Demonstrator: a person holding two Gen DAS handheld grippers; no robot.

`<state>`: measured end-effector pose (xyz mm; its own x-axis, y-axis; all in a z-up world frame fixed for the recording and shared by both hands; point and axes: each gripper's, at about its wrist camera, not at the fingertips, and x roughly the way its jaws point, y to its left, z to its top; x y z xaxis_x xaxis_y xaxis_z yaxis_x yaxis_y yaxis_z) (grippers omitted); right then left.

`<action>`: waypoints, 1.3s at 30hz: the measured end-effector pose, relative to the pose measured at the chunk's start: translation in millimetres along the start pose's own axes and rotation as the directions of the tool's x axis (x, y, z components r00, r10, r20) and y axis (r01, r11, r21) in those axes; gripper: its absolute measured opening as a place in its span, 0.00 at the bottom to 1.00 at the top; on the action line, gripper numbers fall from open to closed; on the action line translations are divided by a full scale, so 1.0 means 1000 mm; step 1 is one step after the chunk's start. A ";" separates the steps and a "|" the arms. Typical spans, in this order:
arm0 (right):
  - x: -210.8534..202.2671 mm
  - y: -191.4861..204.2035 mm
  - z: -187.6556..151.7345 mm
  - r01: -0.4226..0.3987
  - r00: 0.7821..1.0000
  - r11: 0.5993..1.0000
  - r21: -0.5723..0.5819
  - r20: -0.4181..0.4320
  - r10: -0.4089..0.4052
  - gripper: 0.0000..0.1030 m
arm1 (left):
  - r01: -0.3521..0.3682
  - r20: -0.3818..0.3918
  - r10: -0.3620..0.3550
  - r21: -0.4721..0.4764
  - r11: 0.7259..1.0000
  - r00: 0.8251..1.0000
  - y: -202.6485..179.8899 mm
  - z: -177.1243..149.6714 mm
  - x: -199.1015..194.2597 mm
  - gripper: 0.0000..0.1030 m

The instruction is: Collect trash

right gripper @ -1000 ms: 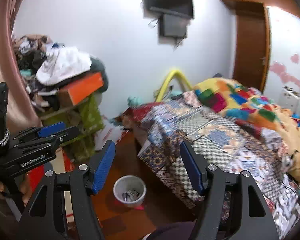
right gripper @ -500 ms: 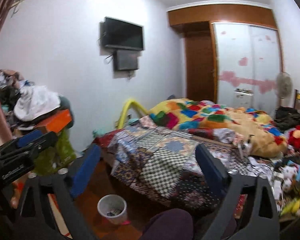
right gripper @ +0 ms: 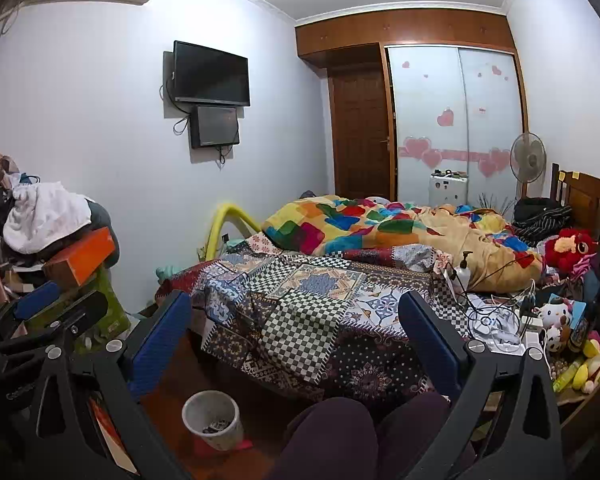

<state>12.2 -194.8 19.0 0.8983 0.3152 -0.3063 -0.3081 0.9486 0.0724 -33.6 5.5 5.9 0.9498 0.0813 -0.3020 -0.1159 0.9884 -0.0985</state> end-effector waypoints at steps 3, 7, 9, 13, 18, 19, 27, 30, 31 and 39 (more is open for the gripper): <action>-0.003 0.002 -0.004 -0.002 1.000 1.000 -0.005 -0.005 0.002 1.00 | 0.000 0.000 0.000 -0.002 1.000 1.000 -0.001 -0.001 -0.002 0.87; -0.005 0.001 -0.005 -0.005 1.000 1.000 -0.009 -0.011 0.005 1.00 | 0.001 -0.001 -0.001 -0.003 1.000 1.000 0.000 -0.001 -0.002 0.88; -0.005 0.002 -0.006 -0.008 1.000 1.000 -0.011 -0.014 0.008 1.00 | 0.000 -0.003 0.000 -0.008 1.000 1.000 0.000 -0.001 -0.002 0.88; -0.005 0.002 -0.005 -0.011 1.000 1.000 -0.011 -0.020 0.011 1.00 | -0.002 -0.002 0.002 -0.012 1.000 1.000 0.001 -0.001 -0.003 0.88; -0.005 0.002 -0.005 -0.013 1.000 1.000 -0.011 -0.028 0.013 1.00 | -0.006 -0.004 0.006 -0.018 1.000 1.000 0.001 -0.002 -0.003 0.93; -0.005 0.002 -0.005 -0.013 0.999 1.000 -0.011 -0.030 0.013 1.00 | -0.005 -0.004 0.005 -0.017 1.000 1.000 0.001 -0.002 -0.004 0.93; -0.005 0.001 -0.005 -0.013 0.999 1.000 -0.008 -0.038 0.013 1.00 | -0.016 0.000 0.016 -0.024 1.000 1.000 -0.001 -0.003 -0.004 0.98; -0.005 0.002 -0.005 -0.012 0.999 1.000 -0.008 -0.038 0.012 1.00 | -0.019 0.001 0.019 -0.023 1.000 1.000 -0.003 -0.004 -0.005 0.98; -0.005 0.002 -0.005 -0.013 0.999 1.000 -0.008 -0.038 0.012 1.00 | -0.020 0.002 0.020 -0.023 1.000 1.000 -0.003 -0.004 -0.005 0.98; -0.006 0.002 -0.006 -0.014 0.999 1.000 -0.009 -0.041 0.014 1.00 | -0.025 0.003 0.025 -0.032 0.999 1.000 -0.003 -0.004 -0.008 0.99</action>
<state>4.8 -194.9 15.4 0.8802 0.3268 -0.3442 -0.3236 0.9437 0.0684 -41.6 1.3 5.1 0.9474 0.1064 -0.3018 -0.1487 0.9815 -0.1210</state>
